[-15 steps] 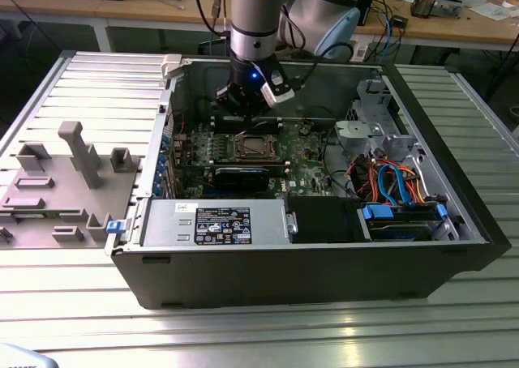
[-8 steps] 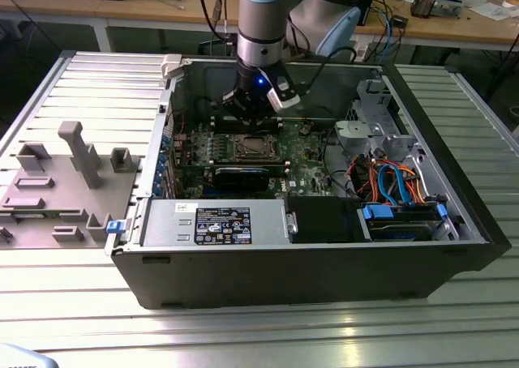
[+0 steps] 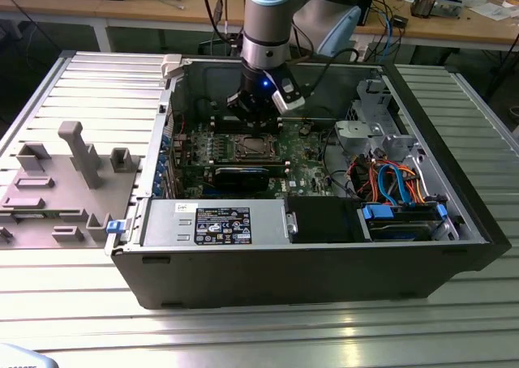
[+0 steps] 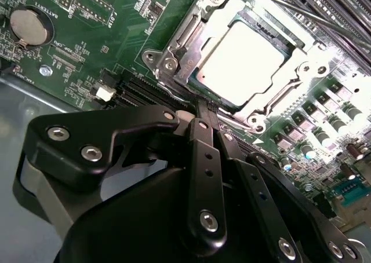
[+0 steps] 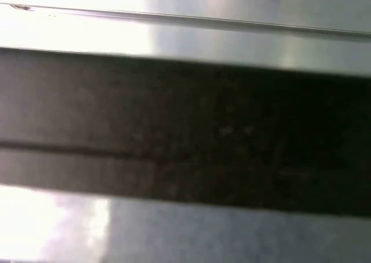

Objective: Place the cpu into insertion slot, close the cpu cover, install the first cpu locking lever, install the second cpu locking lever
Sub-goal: 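Install the first cpu locking lever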

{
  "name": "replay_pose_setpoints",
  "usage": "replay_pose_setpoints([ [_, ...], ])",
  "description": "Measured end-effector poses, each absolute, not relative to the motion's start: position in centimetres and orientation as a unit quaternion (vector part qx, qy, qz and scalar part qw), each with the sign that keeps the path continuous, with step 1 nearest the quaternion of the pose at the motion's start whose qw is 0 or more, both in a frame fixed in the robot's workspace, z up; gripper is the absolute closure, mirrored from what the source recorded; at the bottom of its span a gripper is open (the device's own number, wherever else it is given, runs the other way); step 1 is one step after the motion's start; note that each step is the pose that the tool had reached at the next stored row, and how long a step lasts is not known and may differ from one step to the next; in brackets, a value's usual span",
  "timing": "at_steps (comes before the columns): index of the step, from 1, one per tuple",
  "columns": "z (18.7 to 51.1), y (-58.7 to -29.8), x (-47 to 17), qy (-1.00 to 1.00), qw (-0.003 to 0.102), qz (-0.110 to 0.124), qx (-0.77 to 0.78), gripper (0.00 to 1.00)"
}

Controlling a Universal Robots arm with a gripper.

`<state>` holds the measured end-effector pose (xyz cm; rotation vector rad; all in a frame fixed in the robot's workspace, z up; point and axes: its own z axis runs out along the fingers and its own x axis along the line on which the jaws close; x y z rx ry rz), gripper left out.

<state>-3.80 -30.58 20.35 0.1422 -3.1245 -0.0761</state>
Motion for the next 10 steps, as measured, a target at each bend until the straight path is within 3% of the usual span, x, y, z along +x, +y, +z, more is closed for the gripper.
replay_pose_setpoints([
  [10, 20.1, -30.5, -2.5, -0.999, 0.007, -0.020, 0.047, 0.89],
])
